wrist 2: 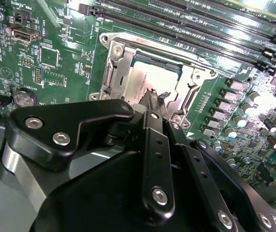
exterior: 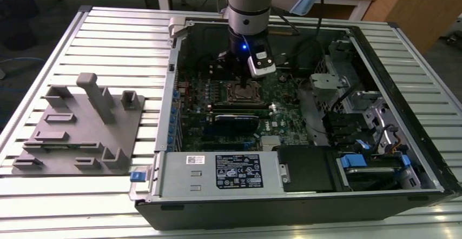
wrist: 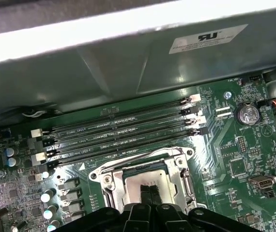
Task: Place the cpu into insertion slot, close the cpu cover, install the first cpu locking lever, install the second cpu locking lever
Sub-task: 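Install the first cpu locking lever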
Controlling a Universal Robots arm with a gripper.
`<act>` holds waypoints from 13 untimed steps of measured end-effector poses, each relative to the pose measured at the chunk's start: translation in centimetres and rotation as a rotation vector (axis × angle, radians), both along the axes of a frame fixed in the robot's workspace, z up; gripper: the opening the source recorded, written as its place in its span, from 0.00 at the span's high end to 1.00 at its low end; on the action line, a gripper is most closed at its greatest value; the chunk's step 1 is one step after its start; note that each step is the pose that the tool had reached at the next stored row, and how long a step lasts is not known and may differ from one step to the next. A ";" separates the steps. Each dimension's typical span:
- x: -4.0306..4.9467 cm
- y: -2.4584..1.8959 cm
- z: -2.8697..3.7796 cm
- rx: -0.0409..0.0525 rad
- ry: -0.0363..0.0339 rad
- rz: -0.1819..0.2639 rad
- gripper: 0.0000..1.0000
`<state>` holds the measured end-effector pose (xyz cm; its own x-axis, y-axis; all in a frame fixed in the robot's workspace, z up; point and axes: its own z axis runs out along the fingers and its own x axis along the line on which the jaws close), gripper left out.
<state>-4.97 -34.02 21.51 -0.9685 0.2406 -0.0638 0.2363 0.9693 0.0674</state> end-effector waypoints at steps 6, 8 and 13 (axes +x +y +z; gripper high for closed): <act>0.00 -0.03 0.03 -0.0004 0.0002 0.023 0.90; 0.00 -0.05 0.02 -0.0002 0.0001 0.037 0.90; 0.00 -0.05 0.02 -0.0002 0.0001 0.038 0.90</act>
